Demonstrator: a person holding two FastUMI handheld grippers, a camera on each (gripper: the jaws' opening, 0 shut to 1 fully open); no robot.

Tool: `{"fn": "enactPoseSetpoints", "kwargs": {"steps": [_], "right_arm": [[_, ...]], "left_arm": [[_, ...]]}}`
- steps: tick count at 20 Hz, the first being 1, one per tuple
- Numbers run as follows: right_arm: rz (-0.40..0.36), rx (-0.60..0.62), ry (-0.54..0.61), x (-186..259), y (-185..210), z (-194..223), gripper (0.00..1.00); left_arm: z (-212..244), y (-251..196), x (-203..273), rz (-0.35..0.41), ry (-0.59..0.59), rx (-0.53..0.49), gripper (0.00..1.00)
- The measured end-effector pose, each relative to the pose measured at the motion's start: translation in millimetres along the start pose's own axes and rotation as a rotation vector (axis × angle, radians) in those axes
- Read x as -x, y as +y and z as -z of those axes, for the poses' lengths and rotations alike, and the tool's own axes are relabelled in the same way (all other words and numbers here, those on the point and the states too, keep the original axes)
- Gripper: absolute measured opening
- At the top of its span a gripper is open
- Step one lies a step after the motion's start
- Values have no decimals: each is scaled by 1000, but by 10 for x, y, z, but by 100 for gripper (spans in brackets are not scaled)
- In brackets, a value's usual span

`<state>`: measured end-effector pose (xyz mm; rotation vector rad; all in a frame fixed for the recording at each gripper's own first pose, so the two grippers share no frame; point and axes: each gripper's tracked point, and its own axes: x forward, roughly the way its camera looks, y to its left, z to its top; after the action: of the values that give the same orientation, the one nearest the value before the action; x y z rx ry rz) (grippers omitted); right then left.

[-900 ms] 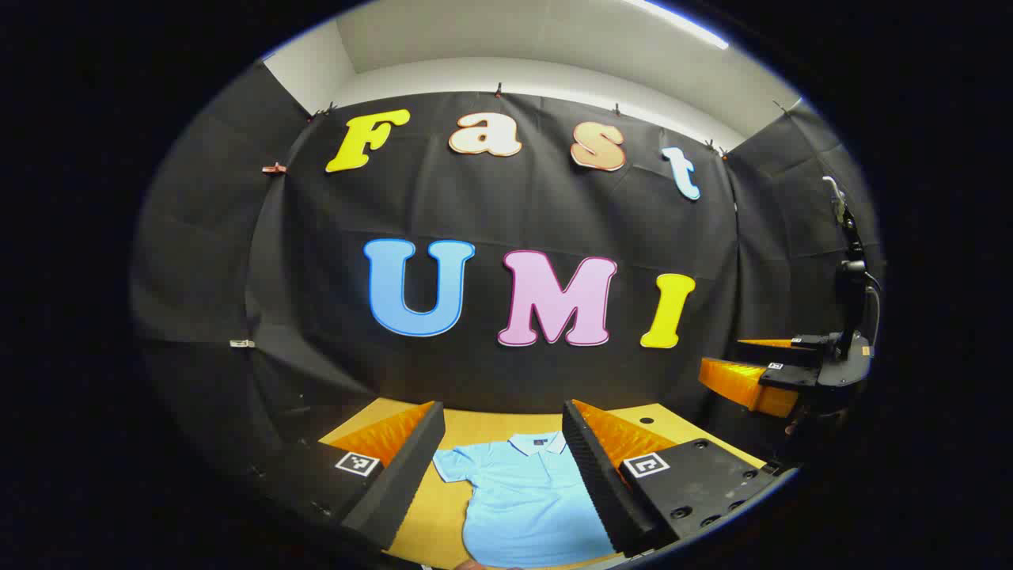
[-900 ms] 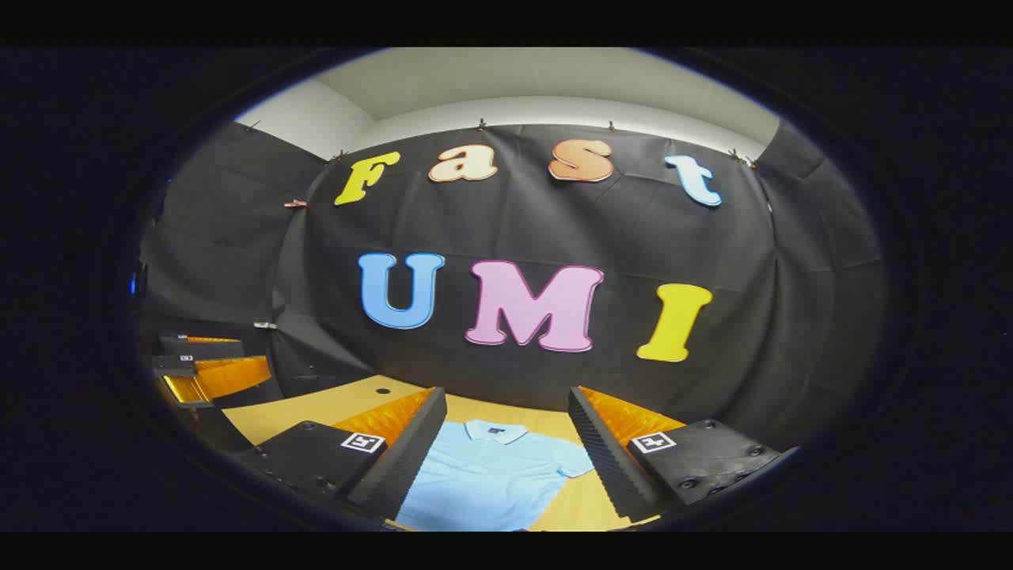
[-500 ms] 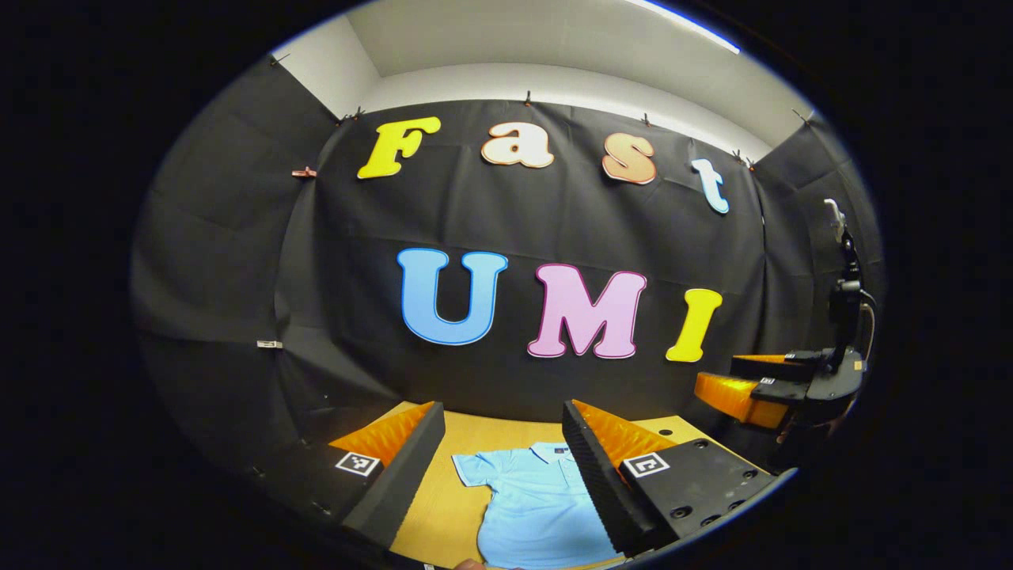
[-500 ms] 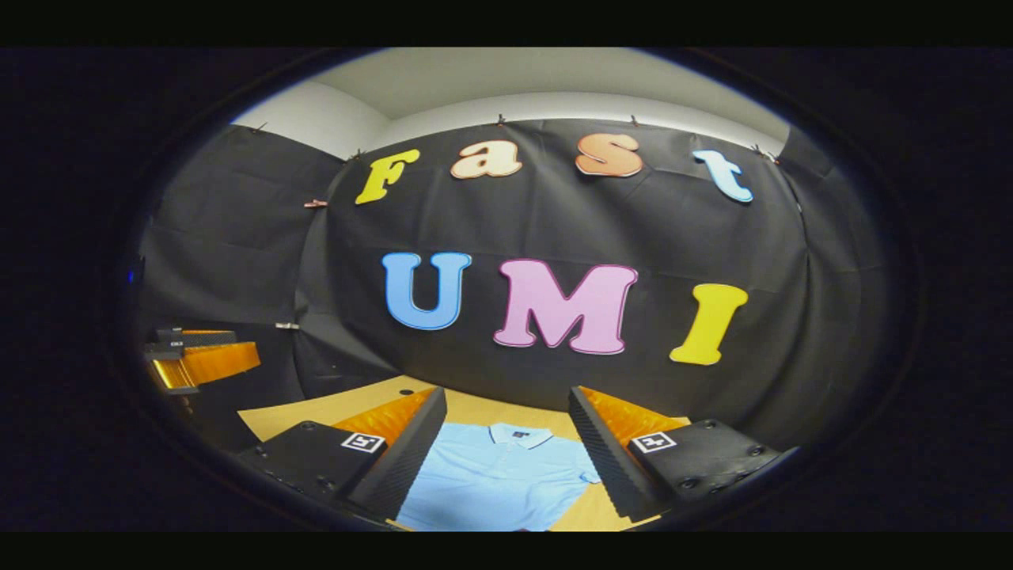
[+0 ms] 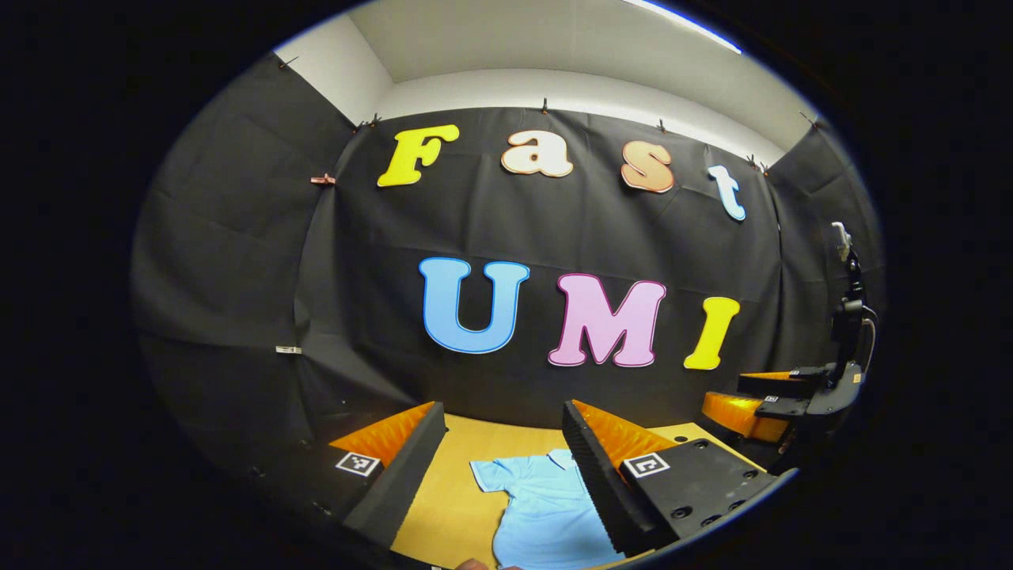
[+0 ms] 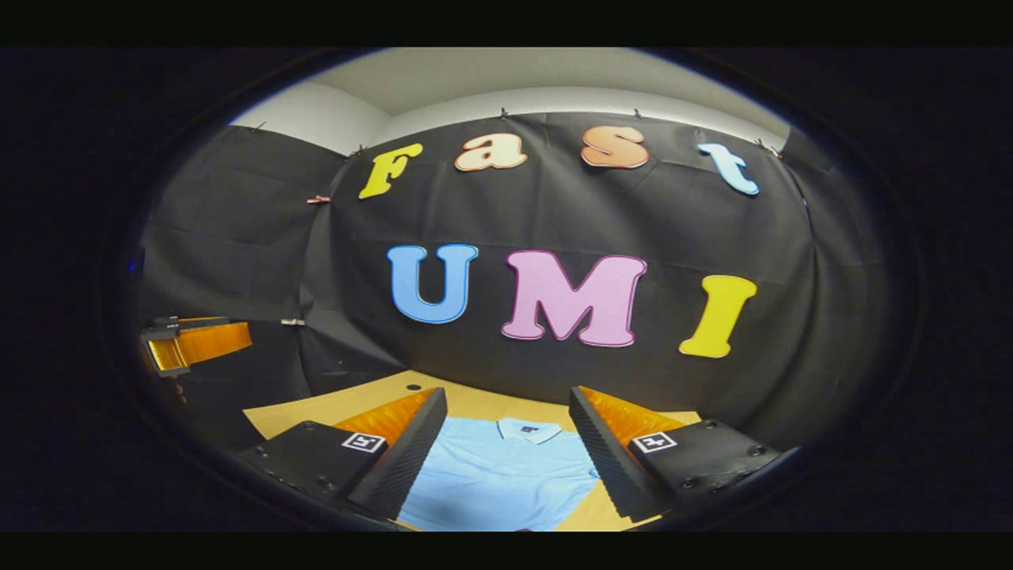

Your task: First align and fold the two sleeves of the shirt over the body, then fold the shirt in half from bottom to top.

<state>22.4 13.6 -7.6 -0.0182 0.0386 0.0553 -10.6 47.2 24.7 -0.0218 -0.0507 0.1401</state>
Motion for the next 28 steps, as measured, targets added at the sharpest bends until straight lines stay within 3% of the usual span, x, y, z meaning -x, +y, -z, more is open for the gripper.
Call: {"fn": "enactPoseSetpoints", "kwargs": {"steps": [10, 14, 22, 28], "right_arm": [[166, 50, 84, -157, -866, 50, 96], [165, 57, 152, -432, -1101, 248, 97], [150, 26, 294, -1354, -1862, 1220, 97], [75, -35, 487, -2044, -2297, 2496, 97]], "left_arm": [[7, -180, -323, 140, 4, 14, 96], [105, -316, -480, 176, 39, 40, 96], [229, -624, -1013, 124, 62, -5, 96], [473, -761, -1400, 60, 125, -31, 96]]}}
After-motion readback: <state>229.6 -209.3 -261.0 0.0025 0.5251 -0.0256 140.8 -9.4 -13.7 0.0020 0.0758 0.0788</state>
